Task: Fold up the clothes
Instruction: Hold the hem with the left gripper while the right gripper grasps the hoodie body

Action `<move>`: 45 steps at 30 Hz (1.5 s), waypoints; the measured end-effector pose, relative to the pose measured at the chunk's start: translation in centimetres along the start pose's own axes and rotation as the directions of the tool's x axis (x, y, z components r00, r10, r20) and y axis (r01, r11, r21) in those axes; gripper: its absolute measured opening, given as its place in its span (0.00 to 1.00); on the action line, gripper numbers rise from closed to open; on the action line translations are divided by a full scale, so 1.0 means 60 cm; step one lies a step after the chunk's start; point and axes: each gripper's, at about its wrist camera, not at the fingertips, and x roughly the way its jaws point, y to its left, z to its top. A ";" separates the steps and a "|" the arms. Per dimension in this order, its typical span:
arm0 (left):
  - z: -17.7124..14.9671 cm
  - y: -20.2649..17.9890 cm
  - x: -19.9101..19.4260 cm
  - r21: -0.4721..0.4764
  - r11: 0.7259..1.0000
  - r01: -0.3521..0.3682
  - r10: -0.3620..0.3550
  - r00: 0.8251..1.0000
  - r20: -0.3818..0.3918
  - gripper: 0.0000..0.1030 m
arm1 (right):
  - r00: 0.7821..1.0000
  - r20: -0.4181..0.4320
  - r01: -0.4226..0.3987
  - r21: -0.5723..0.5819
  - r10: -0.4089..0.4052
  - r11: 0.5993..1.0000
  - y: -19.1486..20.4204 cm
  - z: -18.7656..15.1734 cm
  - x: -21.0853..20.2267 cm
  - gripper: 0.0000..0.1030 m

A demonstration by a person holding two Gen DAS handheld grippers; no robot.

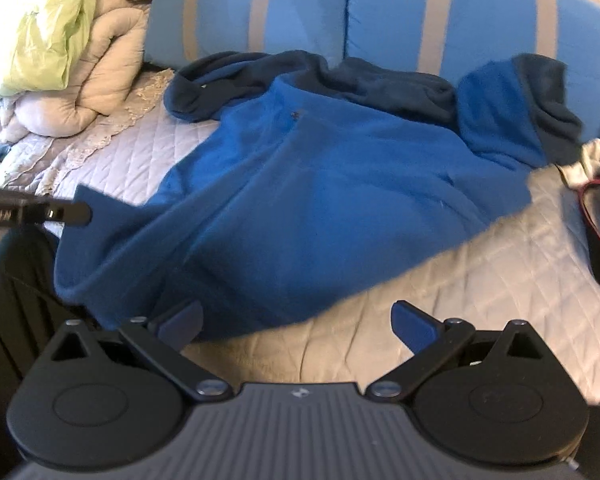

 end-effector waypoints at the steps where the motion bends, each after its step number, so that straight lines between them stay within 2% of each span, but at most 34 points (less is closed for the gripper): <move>1: 0.000 0.000 0.000 0.001 1.000 0.000 0.000 1.000 0.001 0.11 | 1.000 0.004 0.002 -0.009 -0.002 1.000 -0.001 0.011 0.005 1.00; 12: 0.000 0.000 0.000 -0.009 1.000 0.004 -0.004 1.000 0.001 0.11 | 0.998 0.041 -0.047 -0.051 0.050 0.998 0.008 0.123 0.083 1.00; 14: 0.000 0.002 0.001 -0.015 1.000 0.003 -0.003 1.000 -0.003 0.11 | 0.996 0.045 -0.070 -0.065 0.073 0.995 0.008 0.142 0.104 1.00; 23: 0.003 0.003 0.001 -0.022 0.999 0.028 -0.028 1.000 -0.005 0.11 | 0.997 0.044 -0.057 -0.121 0.063 0.991 0.002 0.218 0.223 1.00; 28: 0.004 0.005 0.003 -0.031 0.999 0.040 -0.041 0.999 -0.007 0.11 | 0.991 0.073 -0.099 -0.142 0.110 0.985 -0.009 0.256 0.292 1.00; 35: 0.005 0.010 0.005 -0.047 0.998 0.050 -0.051 0.999 -0.008 0.11 | 0.994 0.080 -0.058 -0.185 0.073 0.981 -0.009 0.292 0.374 0.96; 38: 0.005 0.011 0.005 -0.052 0.997 0.050 -0.051 0.999 -0.007 0.11 | 0.995 0.065 -0.060 -0.189 0.074 0.980 -0.014 0.299 0.394 0.89; 41: 0.006 0.013 0.006 -0.057 0.997 0.051 -0.051 0.999 -0.007 0.11 | 0.997 0.051 -0.052 -0.189 0.062 0.981 -0.018 0.298 0.401 0.74; 43: 0.006 0.013 0.006 -0.061 0.997 0.051 -0.051 0.999 -0.006 0.11 | 0.997 0.044 -0.050 -0.182 0.059 0.982 -0.021 0.297 0.402 0.49; 45: 0.006 0.014 0.007 -0.064 0.997 0.051 -0.051 0.999 -0.006 0.11 | 0.997 0.043 -0.050 -0.176 0.059 0.983 -0.024 0.295 0.402 0.37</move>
